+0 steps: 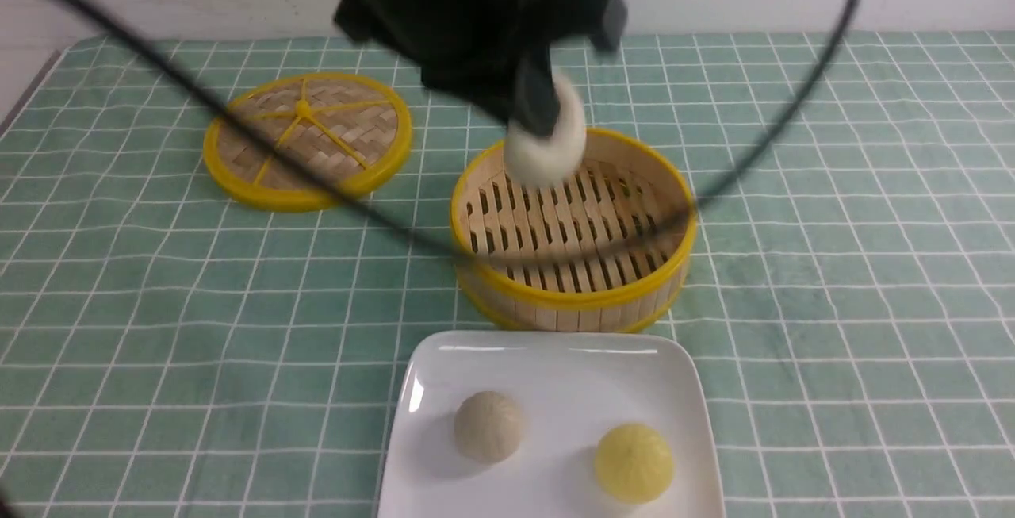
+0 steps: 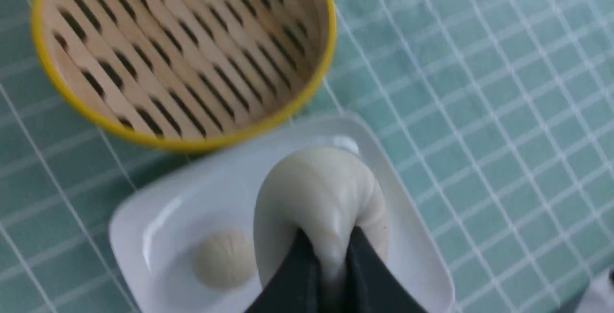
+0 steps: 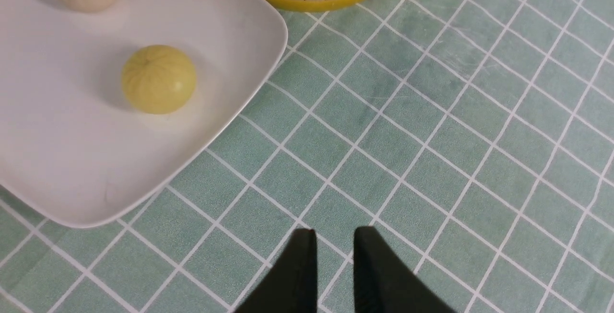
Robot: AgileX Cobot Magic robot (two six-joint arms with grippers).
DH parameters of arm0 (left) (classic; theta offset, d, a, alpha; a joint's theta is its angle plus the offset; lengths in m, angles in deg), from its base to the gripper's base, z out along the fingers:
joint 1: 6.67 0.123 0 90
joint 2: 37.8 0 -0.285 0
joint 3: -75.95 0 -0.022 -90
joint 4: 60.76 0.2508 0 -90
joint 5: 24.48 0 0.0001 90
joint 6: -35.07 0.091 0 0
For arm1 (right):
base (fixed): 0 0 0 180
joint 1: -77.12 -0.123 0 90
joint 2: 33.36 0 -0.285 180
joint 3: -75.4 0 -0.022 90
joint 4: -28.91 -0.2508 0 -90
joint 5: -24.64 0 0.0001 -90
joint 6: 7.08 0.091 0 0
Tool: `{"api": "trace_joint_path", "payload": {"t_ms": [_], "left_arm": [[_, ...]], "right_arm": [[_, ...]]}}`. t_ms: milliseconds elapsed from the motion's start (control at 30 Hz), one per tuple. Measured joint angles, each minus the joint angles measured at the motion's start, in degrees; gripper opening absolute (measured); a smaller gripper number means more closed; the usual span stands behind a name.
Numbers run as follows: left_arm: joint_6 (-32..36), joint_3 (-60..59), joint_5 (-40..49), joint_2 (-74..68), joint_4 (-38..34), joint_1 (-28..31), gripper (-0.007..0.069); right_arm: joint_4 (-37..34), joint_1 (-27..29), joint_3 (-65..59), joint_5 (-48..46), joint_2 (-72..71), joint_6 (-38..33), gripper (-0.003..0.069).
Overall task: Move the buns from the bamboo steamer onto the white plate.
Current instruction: 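Carry the bun from the bamboo steamer to the plate with the left gripper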
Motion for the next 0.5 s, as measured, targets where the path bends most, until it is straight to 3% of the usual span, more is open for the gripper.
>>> {"api": "trace_joint_path", "payload": {"t_ms": [100,267,400,500], "left_arm": [[0.01,-12.94,-0.67,3.89,-0.07,-3.9,0.0031],[-2.0,-35.64,-17.43,4.04,-0.07,-9.56,0.0033],[-4.72,-43.07,-31.27,1.07,-0.49,-10.36,0.0034],[-5.25,-43.91,-34.66,-0.96,-0.43,-10.36,0.0036]], "right_arm": [[-0.06,0.0,0.0,0.26,0.0,0.47,0.0144],[-0.17,0.0,0.0,0.53,0.0,0.99,0.015],[-0.23,0.0,0.0,0.53,0.0,0.99,0.0153],[-0.23,0.0,0.0,0.03,0.0,0.99,0.0153]]}}
